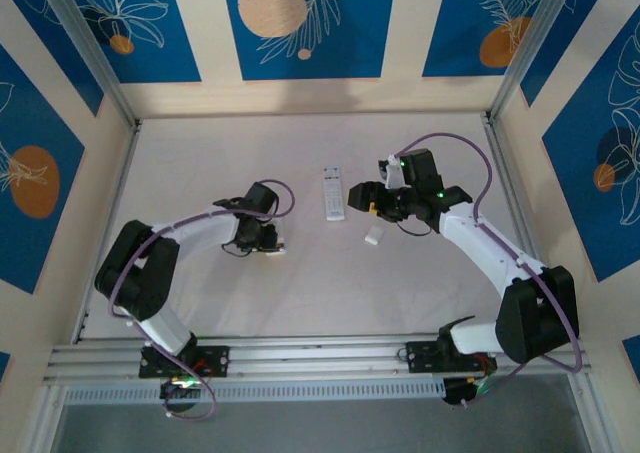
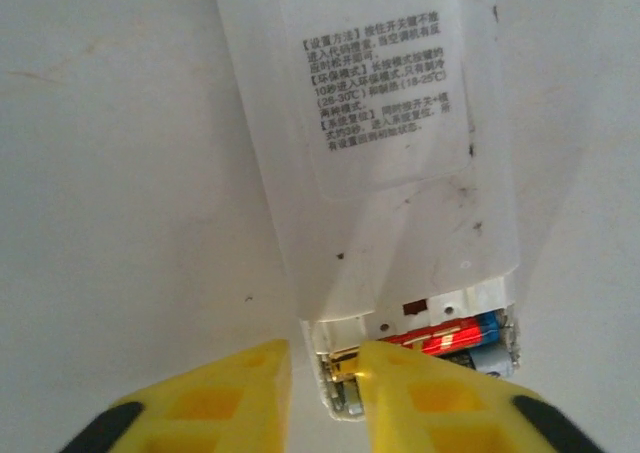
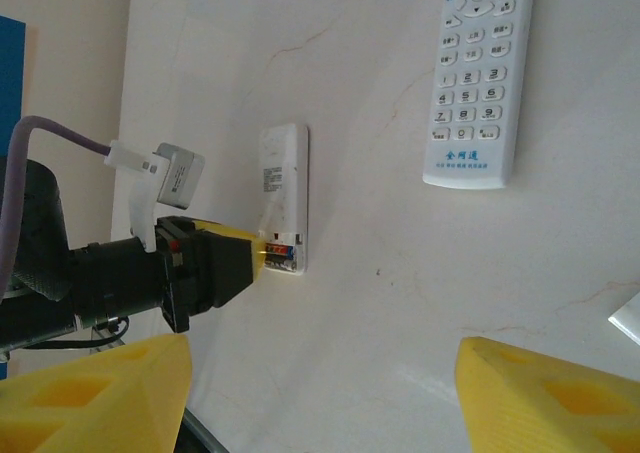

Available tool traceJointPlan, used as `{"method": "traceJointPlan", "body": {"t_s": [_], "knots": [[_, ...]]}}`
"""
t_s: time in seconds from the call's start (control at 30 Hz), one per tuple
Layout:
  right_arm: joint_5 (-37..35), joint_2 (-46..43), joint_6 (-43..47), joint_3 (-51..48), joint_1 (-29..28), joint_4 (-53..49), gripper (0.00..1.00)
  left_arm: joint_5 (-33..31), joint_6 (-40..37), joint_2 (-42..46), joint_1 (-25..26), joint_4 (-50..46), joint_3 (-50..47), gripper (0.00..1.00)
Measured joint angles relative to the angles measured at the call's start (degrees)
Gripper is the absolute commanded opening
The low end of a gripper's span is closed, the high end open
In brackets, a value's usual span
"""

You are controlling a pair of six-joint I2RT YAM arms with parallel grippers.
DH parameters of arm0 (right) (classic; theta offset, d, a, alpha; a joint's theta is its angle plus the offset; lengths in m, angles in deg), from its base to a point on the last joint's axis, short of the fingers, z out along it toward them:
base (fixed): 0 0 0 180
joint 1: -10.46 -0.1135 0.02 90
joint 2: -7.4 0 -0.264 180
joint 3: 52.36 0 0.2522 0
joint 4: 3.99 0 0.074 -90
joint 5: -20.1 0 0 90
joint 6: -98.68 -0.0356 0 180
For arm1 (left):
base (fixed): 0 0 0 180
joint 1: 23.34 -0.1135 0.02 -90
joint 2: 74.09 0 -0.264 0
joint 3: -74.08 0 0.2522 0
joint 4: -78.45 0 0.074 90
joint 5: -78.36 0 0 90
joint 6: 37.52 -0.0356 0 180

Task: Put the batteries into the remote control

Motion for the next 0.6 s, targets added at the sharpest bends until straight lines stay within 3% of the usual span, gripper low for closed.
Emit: {"method": "traceJointPlan", "body": {"t_s": [0.3,0.47,0.6], "knots": [[-1.70,-0.15,0.04,0.09,0.55,-1.07,0.74,-2.60,-0.52,4.83,0.15,-1.16,0.07,0.53],[-6.40,-0.70,1.90,0.11,1.14,-2.16,0.77,-1.99,-3.32,15.74,0.24,0.55,-0.07,0.72],[-9.84,-0.50,9.94,0.11,2.54,-3.89,0.81,1.92,-11.47,25.59,0.24,3.08,-0.13,0.82]]}}
